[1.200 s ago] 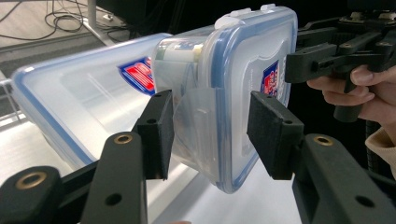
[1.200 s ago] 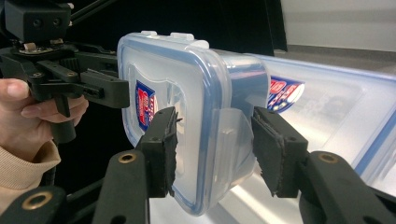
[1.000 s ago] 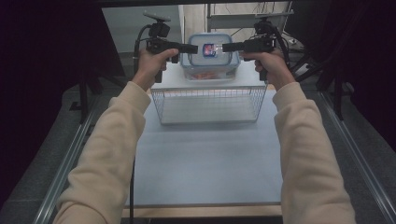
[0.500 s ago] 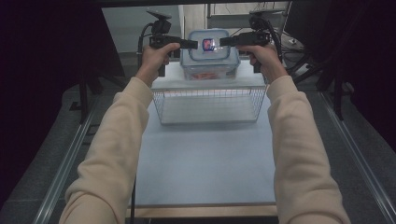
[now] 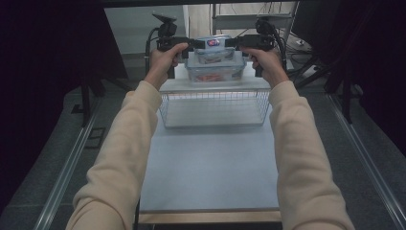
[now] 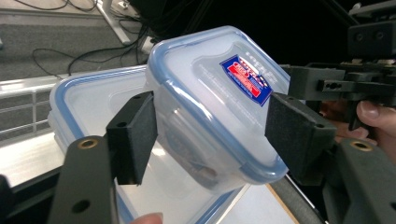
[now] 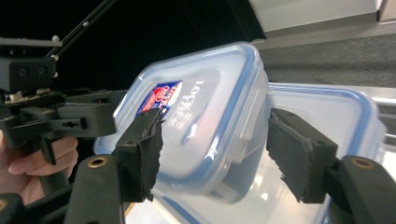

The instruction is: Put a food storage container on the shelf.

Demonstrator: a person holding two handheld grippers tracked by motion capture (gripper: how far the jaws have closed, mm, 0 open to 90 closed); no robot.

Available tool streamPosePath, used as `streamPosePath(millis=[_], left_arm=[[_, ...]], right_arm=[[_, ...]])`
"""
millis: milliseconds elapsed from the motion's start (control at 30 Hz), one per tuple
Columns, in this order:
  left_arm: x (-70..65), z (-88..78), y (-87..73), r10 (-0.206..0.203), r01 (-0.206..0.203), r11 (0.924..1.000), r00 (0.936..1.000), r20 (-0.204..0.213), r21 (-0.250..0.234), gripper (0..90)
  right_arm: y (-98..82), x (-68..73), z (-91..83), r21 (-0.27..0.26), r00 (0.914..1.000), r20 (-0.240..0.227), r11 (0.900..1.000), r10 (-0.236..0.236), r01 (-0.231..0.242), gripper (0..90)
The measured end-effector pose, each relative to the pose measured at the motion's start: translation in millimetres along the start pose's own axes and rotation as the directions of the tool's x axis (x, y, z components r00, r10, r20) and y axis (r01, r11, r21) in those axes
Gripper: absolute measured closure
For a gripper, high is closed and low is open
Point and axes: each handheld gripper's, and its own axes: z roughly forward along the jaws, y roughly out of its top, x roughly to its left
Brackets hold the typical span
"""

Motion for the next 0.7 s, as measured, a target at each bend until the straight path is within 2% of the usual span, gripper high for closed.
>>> streamPosePath(millis=[33, 200, 267, 367, 467, 500, 533, 600, 667, 700], left_arm=[[0.9, 0.6, -0.7, -0.011, 0.011, 0.9998, 0.9999, -0.008, -0.015, 32.3], [1.1, 0.0, -1.8, -0.003, 0.003, 0.9996, 1.0, -0.006, -0.027, 28.1], [-1.7, -7.1, -1.9, 0.015, -0.015, 0.9988, 0.9998, -0.009, -0.047, 27.5], [-8.8, -15.8, -3.3, 0.054, -0.054, 0.9969, 0.9985, -0.011, -0.058, 27.0], [-17.1, -25.4, -9.4, 0.086, -0.087, 0.9942, 0.9961, -0.019, -0.063, 25.9], [-17.1, -25.4, -9.4, 0.086, -0.087, 0.9942, 0.9961, -0.019, -0.063, 25.5], [-22.2, -31.8, -15.5, 0.103, -0.104, 0.9926, 0.9945, -0.018, -0.062, 25.4], [-24.4, -34.0, -18.8, 0.111, -0.112, 0.9917, 0.9935, -0.027, -0.062, 25.2], [-27.8, -38.7, -25.9, 0.134, -0.136, 0.9894, 0.9899, -0.047, -0.052, 25.4], [-29.7, -40.3, -29.8, 0.138, -0.141, 0.9886, 0.9892, -0.049, -0.054, 26.5]], right_arm=[[-1.1, -1.8, -0.3, -0.008, 1.0, -0.002, 1.0, 0.004, -0.004, 33.2], [-3.1, -0.9, -4.6, -0.027, 0.9997, 0.023, 1.0, -0.006, 0.007, 31.3], [-2.9, 0.5, -15.4, -0.071, 0.9991, 0.032, 0.997, -0.028, 0.031, 30.7], [-3.1, 5.2, -28.8, -0.088, 0.9971, 0.04, 0.994, -0.065, 0.068, 30.8], [-8.9, 13.1, -40.2, -0.088, 0.9911, 0.059, 0.988, -0.119, 0.124, 31.4], [-11.5, 14.9, -43.2, -0.086, 0.9894, 0.063, 0.987, -0.131, 0.136, 31.5], [-14.6, 16.2, -45.9, -0.081, 0.9889, 0.064, 0.987, -0.134, 0.139, 31.7], [-21.4, 17.0, -50.0, -0.076, 0.9864, 0.068, 0.985, -0.15, 0.155, 32.8], [-25.0, 17.3, -51.4, -0.071, 0.985, 0.072, 0.984, -0.157, 0.162, 33.4], [-32.6, 18.0, -54.1, -0.061, 0.9818, 0.082, 0.982, -0.171, 0.177, 34.6]])
